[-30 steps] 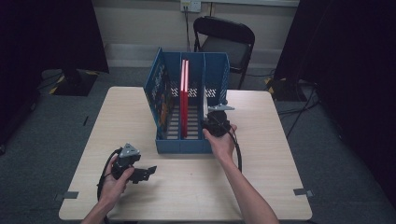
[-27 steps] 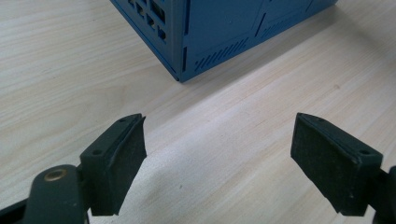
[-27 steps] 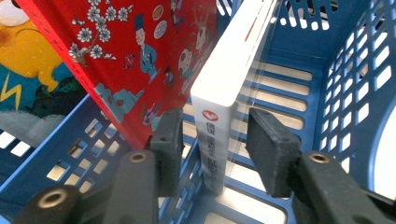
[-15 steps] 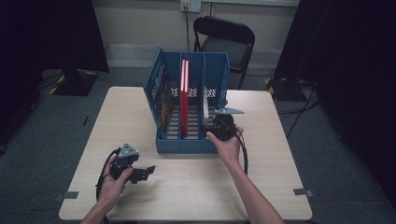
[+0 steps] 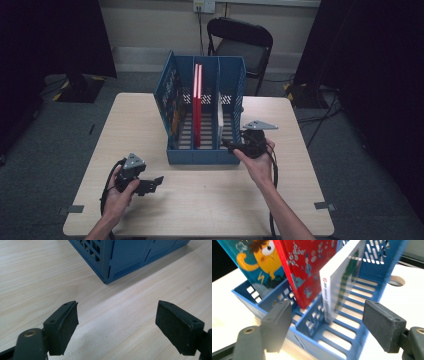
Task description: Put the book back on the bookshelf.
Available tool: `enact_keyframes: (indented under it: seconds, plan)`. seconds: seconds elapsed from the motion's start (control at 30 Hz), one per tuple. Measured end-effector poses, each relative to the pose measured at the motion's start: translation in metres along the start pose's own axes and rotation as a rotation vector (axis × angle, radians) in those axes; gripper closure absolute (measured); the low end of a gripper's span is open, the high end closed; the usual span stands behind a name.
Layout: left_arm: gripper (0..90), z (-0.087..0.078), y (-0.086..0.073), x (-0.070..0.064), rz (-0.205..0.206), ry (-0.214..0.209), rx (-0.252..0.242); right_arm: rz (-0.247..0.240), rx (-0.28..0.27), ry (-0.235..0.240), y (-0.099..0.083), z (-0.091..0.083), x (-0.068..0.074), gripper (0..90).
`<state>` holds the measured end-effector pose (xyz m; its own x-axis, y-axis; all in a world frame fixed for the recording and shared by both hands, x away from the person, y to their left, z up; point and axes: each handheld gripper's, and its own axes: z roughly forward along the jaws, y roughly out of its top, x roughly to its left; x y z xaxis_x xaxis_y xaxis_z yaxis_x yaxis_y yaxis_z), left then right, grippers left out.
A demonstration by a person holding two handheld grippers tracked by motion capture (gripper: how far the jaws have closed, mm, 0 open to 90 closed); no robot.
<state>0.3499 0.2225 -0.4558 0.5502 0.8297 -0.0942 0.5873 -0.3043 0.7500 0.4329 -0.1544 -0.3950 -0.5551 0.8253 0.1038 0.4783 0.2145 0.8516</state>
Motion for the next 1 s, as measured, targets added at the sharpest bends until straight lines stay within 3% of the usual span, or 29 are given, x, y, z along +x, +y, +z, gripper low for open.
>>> enact_keyframes:
  seconds: [0.27, 0.57, 0.7, 1.0]
  plan:
    - [18.0, -0.002, -0.001, 0.003, -0.015, 0.014, -0.003, 0.014, 0.009, -0.011, -0.023, -0.028, -0.01, 21.4]
    - [18.0, -0.005, -0.002, 0.005, -0.022, 0.021, -0.001, 0.054, 0.025, -0.058, -0.05, -0.052, -0.027, 20.6]
    - [17.9, -0.006, -0.002, 0.006, -0.047, 0.028, -0.018, 0.078, 0.046, -0.079, -0.062, -0.064, -0.039, 20.4]
    - [18.0, -0.008, -0.003, 0.01, -0.054, 0.03, -0.013, 0.116, 0.078, -0.123, -0.089, -0.089, -0.06, 19.9]
